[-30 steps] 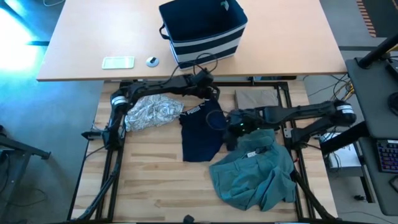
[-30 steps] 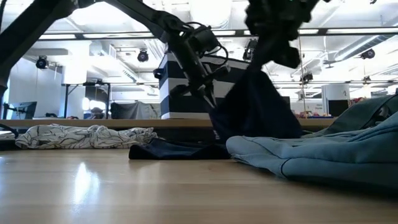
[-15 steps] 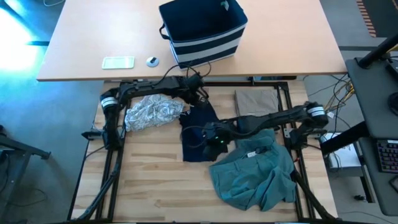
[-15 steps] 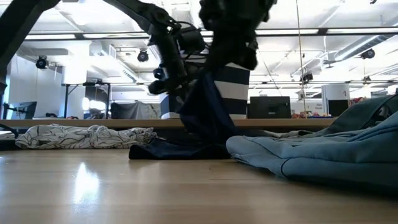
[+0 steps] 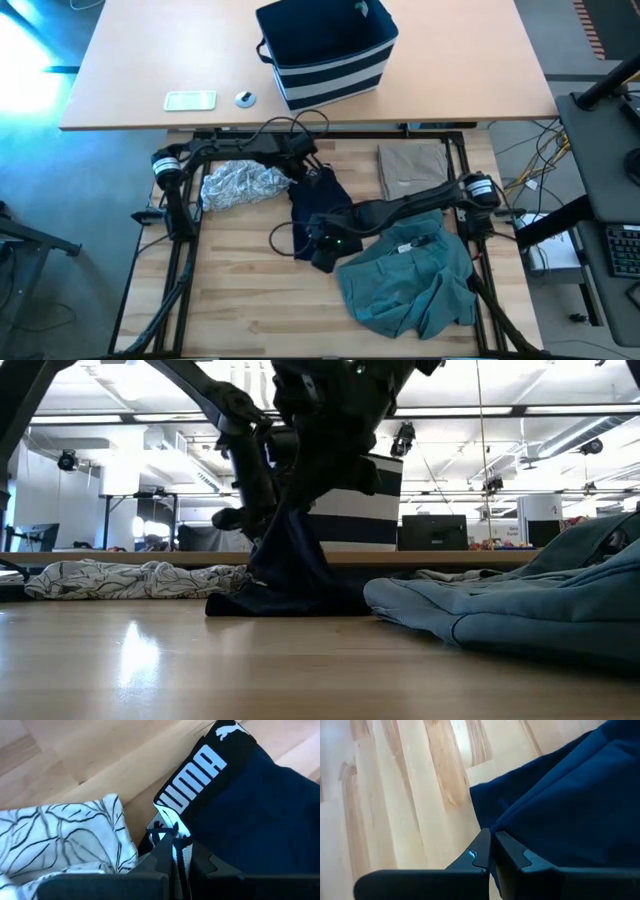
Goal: Fold Laundry from Bin
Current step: Fold the blue boxer
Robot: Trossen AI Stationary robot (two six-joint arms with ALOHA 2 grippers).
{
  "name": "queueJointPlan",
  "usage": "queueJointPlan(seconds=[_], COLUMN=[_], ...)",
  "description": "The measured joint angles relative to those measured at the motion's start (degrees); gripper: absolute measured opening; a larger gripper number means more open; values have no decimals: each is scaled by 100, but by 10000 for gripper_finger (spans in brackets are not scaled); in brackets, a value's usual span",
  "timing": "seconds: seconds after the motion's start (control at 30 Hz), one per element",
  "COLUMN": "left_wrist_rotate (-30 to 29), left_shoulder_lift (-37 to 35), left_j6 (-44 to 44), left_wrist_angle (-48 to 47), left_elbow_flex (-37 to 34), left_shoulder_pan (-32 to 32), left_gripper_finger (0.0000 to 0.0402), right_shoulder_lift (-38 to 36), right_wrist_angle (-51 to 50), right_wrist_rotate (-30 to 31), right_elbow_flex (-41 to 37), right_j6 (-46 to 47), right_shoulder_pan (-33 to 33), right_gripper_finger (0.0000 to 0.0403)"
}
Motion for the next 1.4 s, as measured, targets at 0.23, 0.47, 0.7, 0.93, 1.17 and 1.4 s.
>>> queueJointPlan(seconds=[0.23, 0.47, 0.7, 0.93, 1.17, 1.4], left_wrist_rotate=[-52, -361, -441, -503, -503, -504], left_shoulder_lift=[122, 254, 256, 256, 258, 258], left_j6=[-21, 72, 271, 280, 299, 399], left_wrist_angle=[716, 712, 681, 678, 646, 520], left_elbow_flex=[-249, -285, -283, -292, -292, -268], left_shoulder_pan=[32, 70, 96, 96, 96, 96], left_gripper_finger=[4, 4, 4, 14, 40, 64], right_shoulder_lift=[160, 434, 723, 819, 810, 1223], right_wrist_angle=[322, 730, 1182, 1532, 2259, 2947], right_wrist_rotate=[97, 75, 42, 40, 40, 42], right_elbow_flex=[0, -3, -2, -2, -2, -7], right_j6=[-9, -33, -71, -187, -479, -616], right_shoulder_pan=[-2, -2, -29, -148, -240, -395], right_gripper_finger=[9, 9, 9, 9, 9, 9])
